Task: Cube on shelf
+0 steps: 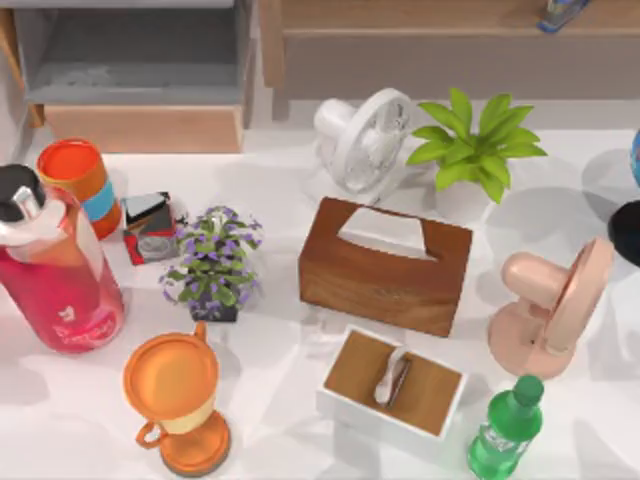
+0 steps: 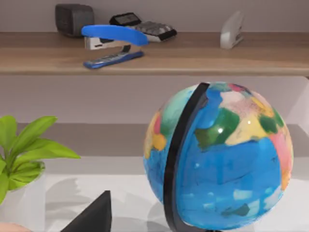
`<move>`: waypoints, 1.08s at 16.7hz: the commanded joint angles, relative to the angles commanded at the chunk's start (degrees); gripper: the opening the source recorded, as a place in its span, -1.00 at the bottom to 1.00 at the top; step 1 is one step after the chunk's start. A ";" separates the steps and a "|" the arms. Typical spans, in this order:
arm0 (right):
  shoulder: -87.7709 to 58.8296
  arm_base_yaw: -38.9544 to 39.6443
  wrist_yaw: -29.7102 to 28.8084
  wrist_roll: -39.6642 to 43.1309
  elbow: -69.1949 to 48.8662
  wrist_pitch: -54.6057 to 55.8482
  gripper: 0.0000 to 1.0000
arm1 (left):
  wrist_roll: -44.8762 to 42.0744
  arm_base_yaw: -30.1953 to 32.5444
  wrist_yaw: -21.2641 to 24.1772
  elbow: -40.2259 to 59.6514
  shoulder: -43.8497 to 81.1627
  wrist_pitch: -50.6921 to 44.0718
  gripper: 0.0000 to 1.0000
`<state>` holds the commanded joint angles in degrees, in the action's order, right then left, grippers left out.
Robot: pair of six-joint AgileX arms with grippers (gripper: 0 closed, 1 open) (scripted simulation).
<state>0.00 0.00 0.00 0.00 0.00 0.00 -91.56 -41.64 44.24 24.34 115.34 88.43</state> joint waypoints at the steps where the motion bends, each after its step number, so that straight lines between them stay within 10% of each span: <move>1: 0.00 0.00 0.00 0.00 0.00 0.00 1.00 | 0.00 0.00 0.00 0.00 0.00 0.00 1.00; 9: 0.00 0.00 0.00 0.00 0.00 0.00 1.00 | 2.64 -3.98 -2.40 6.00 -1.54 -7.91 1.00; 18: 0.00 0.00 0.00 0.00 0.00 0.00 1.00 | 19.96 -9.03 -14.82 37.05 -2.70 -50.78 1.00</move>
<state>0.00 0.00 0.00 0.00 0.00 0.00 -71.59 -50.67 29.42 61.39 112.64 37.65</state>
